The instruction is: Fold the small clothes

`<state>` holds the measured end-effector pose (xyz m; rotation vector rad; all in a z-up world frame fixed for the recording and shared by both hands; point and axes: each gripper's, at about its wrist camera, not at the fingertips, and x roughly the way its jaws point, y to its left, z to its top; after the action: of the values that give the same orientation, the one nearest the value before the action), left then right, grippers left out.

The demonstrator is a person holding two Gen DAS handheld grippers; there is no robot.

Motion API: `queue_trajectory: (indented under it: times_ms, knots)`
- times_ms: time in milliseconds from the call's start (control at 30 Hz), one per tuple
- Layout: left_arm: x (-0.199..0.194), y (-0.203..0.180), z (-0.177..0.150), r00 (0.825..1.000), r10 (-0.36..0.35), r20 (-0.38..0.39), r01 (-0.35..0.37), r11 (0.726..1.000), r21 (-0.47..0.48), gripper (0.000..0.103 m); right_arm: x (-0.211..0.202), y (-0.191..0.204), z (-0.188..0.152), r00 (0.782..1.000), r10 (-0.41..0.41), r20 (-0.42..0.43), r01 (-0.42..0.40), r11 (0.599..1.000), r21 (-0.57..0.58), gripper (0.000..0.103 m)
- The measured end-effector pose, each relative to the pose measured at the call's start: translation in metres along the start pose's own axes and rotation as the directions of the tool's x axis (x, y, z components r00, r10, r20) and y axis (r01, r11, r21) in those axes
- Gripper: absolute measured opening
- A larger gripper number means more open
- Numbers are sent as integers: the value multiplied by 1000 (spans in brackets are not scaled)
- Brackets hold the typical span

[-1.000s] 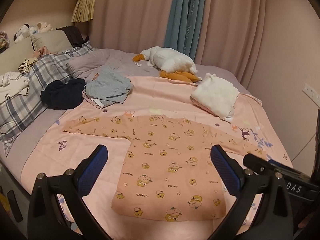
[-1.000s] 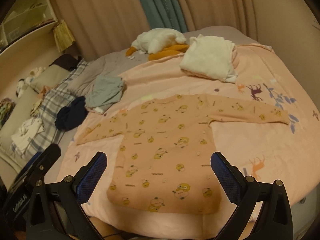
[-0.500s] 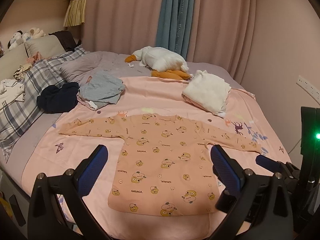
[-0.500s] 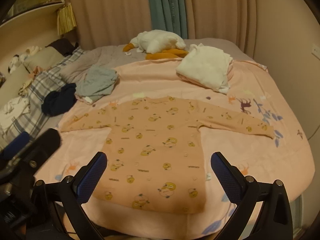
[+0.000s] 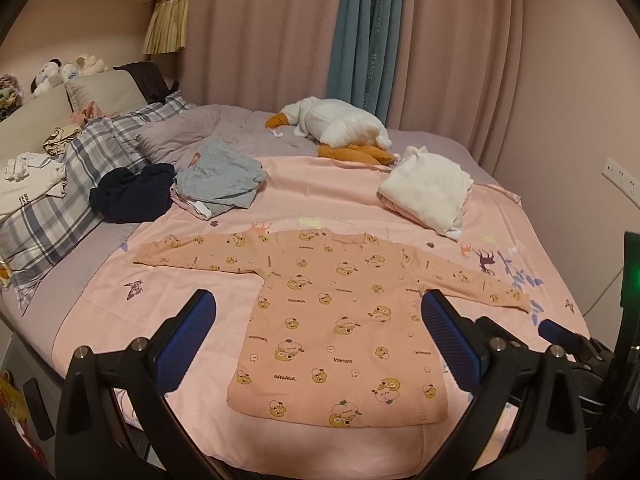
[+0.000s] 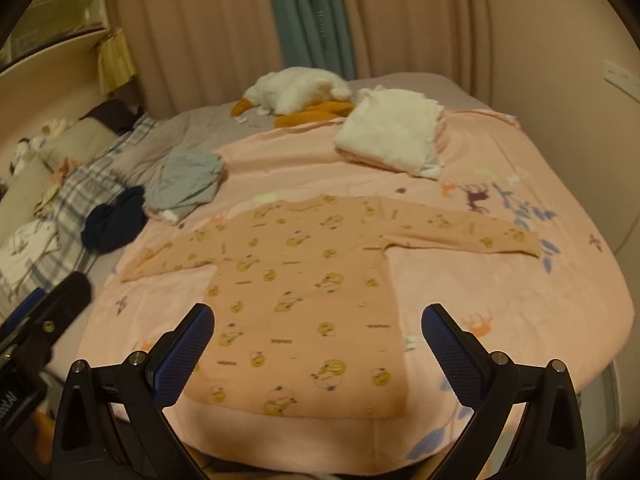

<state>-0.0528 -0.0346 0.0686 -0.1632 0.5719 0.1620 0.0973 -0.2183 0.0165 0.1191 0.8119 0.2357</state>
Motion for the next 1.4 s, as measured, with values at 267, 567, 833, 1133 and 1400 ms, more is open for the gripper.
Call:
queue_trajectory:
  times_ms: [267, 567, 833, 1133, 1400]
  knots:
    - [-15, -4, -9, 1000, -24, -3, 24, 1000, 9, 103, -26, -7, -7, 999, 7, 45, -9, 1000, 24, 103]
    - [-30, -6, -27, 999, -40, 36, 39, 999, 28, 103, -35, -8, -26, 998, -25, 58, 24, 1000, 14, 103]
    - [-41, -9, -24, 994, -73, 84, 71, 997, 29, 103, -48, -4, -29, 994, -11, 108, 12, 1000, -15, 103]
    - [-27, -14, -14, 991, -95, 99, 92, 995, 31, 103, -40, 2, -21, 990, 12, 140, -4, 998, -57, 103]
    - [-7, -17, -3, 989, -100, 113, 97, 995, 33, 103, -20, -1, -5, 989, 28, 145, -23, 999, -39, 103]
